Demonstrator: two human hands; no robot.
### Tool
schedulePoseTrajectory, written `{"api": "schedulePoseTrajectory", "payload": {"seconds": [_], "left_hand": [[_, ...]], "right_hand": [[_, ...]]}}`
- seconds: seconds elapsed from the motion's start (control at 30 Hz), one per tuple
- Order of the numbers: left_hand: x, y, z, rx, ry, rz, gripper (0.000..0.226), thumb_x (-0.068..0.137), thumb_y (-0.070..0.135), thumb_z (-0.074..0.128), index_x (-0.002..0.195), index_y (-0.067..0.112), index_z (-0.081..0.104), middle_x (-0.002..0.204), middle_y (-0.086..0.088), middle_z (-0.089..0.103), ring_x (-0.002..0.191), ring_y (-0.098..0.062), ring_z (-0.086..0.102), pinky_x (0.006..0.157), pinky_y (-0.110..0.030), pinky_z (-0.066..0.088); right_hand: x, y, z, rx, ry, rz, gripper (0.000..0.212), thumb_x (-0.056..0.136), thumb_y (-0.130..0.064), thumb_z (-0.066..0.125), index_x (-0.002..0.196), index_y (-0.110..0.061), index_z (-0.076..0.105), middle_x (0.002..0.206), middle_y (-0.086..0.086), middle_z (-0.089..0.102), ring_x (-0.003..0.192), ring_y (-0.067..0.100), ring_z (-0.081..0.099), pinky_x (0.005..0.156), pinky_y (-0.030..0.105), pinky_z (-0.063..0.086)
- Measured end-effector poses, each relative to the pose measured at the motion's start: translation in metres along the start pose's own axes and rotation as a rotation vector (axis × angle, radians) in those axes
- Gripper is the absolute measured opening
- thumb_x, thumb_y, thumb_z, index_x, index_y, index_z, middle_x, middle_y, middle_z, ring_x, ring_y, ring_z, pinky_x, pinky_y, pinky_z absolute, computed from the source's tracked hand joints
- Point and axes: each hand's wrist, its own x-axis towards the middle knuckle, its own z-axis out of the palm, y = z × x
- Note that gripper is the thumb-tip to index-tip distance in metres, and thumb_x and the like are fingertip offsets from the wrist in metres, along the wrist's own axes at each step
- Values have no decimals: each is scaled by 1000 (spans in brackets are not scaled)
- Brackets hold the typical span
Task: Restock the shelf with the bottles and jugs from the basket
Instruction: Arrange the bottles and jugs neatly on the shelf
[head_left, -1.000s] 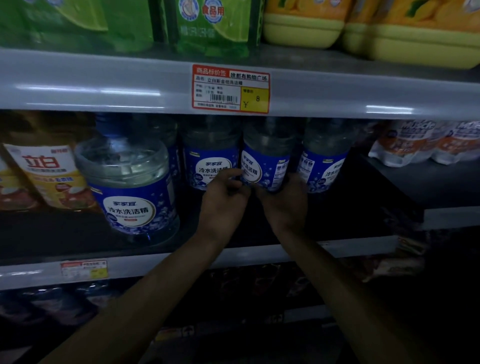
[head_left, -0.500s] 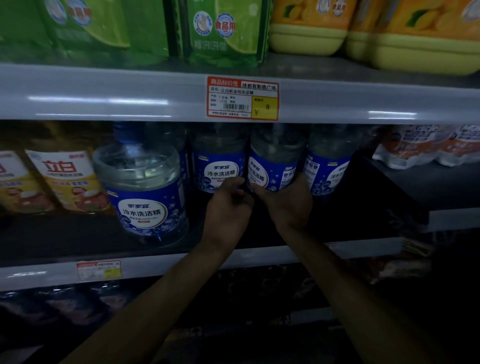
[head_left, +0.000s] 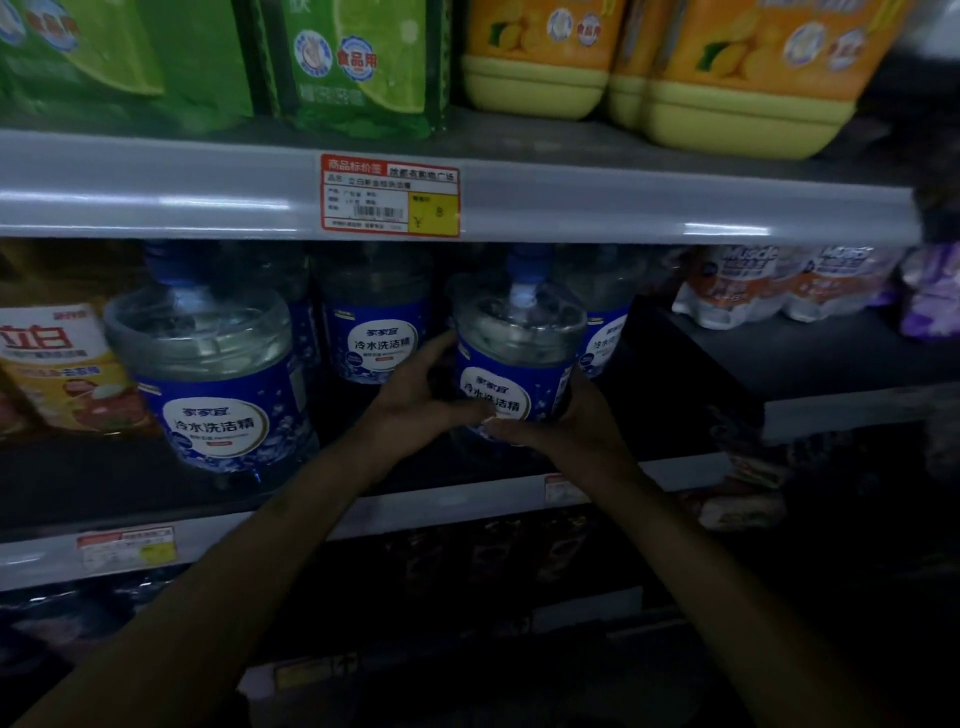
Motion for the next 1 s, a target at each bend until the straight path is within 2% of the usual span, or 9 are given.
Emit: {"api": "schedulePoseTrajectory", "payload": {"seconds": [0.1, 0.2, 0.37, 0.43, 0.5, 0.63, 0.7, 0.87, 1.0], "left_hand": [[-4, 2, 5, 65, 39, 63, 86, 70, 5, 93, 145, 18, 52, 127, 9, 65, 104, 19, 58, 82, -5, 51], [-10, 4, 14, 76, 86, 131, 84, 63, 9, 98, 135, 19, 56, 123, 9, 69, 114, 3, 62, 91, -22, 58], [-24, 15, 53, 125, 157, 206, 87, 57, 25, 101, 122, 45, 48, 115, 36, 64, 113, 14, 59, 90, -9, 48], [-25, 15, 70, 131, 191, 225, 82, 56, 36, 100, 116, 51, 47, 118, 30, 65, 113, 10, 61, 90, -17, 52], [-20, 14, 88, 141, 209, 227, 78, 56, 43, 100, 113, 52, 47, 123, 19, 67, 114, 1, 63, 92, -32, 57], [-6, 14, 122, 141, 263, 254, 80, 61, 40, 99, 124, 35, 50, 125, 11, 67, 116, -7, 63, 92, -38, 58], [1, 15, 139, 132, 283, 266, 80, 64, 36, 99, 128, 30, 51, 127, 9, 67, 117, -8, 63, 93, -35, 58], [21, 14, 169, 56, 262, 265, 84, 66, 32, 98, 138, 26, 54, 132, 7, 66, 122, -11, 62, 98, -38, 56], [32, 16, 181, -16, 232, 252, 83, 71, 25, 94, 144, 27, 53, 138, 7, 64, 125, -8, 61, 102, -37, 56]], "right_hand": [[-5, 3, -11, 24, -11, -32, 89, 65, 1, 93, 142, -17, 51, 125, -9, 69, 110, 5, 69, 83, 20, 58], [-14, 5, -22, -23, 20, -78, 93, 62, -11, 97, 142, -19, 52, 128, -13, 68, 115, 2, 66, 91, 25, 58], [-26, 5, -48, -235, 158, -202, 82, 52, -38, 100, 122, -38, 57, 123, -11, 65, 116, 10, 63, 95, 31, 55], [-28, 4, -66, -362, 154, -201, 77, 54, -46, 93, 121, -37, 56, 122, -3, 62, 115, 21, 61, 96, 38, 54], [-28, 6, -84, -413, 110, -119, 70, 59, -30, 95, 120, -24, 61, 118, 0, 64, 108, 21, 62, 97, 43, 54], [-23, 14, -122, -411, 217, -45, 86, 57, -10, 98, 133, -15, 58, 119, -14, 51, 117, 9, 48, 85, -2, 35], [-21, 14, -135, -404, 231, -30, 86, 62, -11, 96, 138, -12, 55, 120, -13, 47, 116, 6, 44, 73, -12, 27], [-17, 27, -156, -371, 261, -15, 80, 52, -29, 101, 122, -23, 61, 120, -10, 65, 115, 8, 60, 75, 0, 41], [-10, 29, -164, -172, 220, -56, 100, 58, -13, 98, 144, -20, 48, 133, -10, 61, 108, -14, 61, 83, 5, 50]]}}
